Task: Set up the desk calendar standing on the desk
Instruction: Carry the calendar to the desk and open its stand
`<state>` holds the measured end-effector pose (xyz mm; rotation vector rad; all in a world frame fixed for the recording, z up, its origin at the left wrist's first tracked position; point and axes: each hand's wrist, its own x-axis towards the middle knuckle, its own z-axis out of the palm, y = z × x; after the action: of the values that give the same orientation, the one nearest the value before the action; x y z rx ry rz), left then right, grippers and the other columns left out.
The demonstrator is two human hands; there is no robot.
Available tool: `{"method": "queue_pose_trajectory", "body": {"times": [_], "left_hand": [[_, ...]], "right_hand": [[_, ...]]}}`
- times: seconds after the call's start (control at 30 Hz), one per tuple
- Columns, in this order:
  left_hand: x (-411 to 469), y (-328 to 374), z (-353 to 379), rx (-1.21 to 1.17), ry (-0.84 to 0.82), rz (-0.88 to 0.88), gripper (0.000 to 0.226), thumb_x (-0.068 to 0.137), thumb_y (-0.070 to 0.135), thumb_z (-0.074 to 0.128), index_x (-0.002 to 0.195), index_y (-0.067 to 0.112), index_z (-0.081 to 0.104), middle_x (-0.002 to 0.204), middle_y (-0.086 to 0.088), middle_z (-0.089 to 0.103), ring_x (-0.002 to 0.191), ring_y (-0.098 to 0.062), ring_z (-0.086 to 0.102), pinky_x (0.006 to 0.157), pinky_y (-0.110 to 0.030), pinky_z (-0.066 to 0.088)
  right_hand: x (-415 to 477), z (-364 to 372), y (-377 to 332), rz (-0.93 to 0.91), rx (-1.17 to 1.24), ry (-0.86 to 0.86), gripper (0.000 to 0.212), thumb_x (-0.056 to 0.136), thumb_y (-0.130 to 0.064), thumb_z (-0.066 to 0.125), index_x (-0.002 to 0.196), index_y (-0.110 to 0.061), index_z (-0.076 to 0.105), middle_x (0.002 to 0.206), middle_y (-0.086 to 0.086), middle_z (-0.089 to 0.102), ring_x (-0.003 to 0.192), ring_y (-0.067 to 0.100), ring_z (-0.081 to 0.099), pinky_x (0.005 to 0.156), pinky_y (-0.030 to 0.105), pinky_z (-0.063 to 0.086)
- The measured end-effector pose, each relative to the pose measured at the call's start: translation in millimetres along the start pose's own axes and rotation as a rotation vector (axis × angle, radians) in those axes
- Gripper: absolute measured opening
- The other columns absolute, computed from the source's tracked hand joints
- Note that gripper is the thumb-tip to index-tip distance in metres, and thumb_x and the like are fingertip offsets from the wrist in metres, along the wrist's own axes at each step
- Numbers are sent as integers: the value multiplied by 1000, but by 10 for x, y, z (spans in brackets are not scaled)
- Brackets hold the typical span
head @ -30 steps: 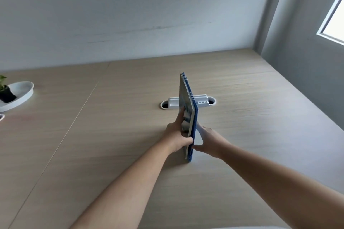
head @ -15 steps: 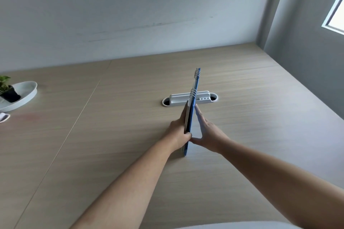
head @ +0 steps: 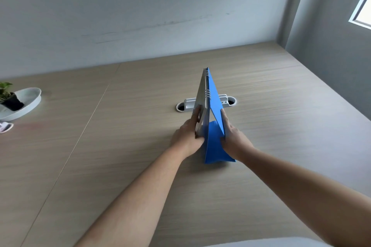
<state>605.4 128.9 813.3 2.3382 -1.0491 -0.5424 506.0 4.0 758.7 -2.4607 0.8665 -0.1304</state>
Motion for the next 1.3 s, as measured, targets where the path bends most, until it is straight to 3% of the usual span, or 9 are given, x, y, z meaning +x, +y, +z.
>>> {"method": "queue_pose_trajectory", "body": {"times": [0.1,0.2,0.3,0.6,0.73,0.83,0.97,1.1,1.3], "left_hand": [[34,114,56,-93,18,-11,87,70,30,60,146,42,19,138,6,54,116,-26,60,91,-45,53],[131,182,135,-124,57,-30,75,79,11,55,145,35,27,127,1,61,111,-28,62,89,-44,55],[184,191,167,-114,34,-22,85,80,1,47,149,41,16,115,1,60,97,-27,61,82,-41,56],[238,186,296,48,-3,69,110,78,24,65,149,43,-17,157,5,27,112,-27,61,73,-35,49],[315,90,145,54,-42,99,126,65,44,82,149,44,-12,162,4,19,134,-23,48,99,-41,50],[489,-20,-117,-182,-2,32,132,54,48,87,153,37,-1,161,-4,20,138,-28,41,111,-51,39],[875,1,-345,-360,65,-82,114,61,58,74,153,24,15,158,-11,28,138,-28,40,111,-44,38],[1217,32,-339,-441,-86,-169,66,84,23,70,142,17,41,153,-7,40,135,-25,44,98,-34,37],[1168,10,-216,-515,-84,-141,56,83,10,71,131,10,44,135,-11,55,113,-22,54,85,-31,45]], "right_hand": [[14,78,-47,0,75,-28,85,88,-4,37,146,-26,-21,148,23,37,83,29,60,62,32,38],[13,56,-21,-4,103,-47,85,88,-3,35,146,-26,-22,144,23,42,62,22,53,56,30,38],[-33,-52,42,6,113,-57,87,86,-2,35,146,-30,-22,142,22,45,54,16,45,52,31,37],[77,-138,346,54,111,-132,79,91,-10,33,142,-49,-13,102,22,66,85,37,67,74,48,57],[203,-318,479,49,39,-171,50,93,-21,41,141,-26,28,116,14,64,94,27,61,80,39,53],[111,-362,602,23,136,-131,66,81,-26,56,141,-29,28,126,5,58,108,23,57,81,32,46],[-350,-112,709,-3,324,386,29,67,-26,49,95,-16,46,84,-1,50,69,8,45,62,23,36],[-486,54,505,-70,262,222,30,77,-38,51,99,-18,57,77,-8,54,63,7,52,63,27,47],[-169,-23,241,52,182,185,27,92,-34,48,90,-7,55,85,5,61,77,22,56,66,34,45]]}}
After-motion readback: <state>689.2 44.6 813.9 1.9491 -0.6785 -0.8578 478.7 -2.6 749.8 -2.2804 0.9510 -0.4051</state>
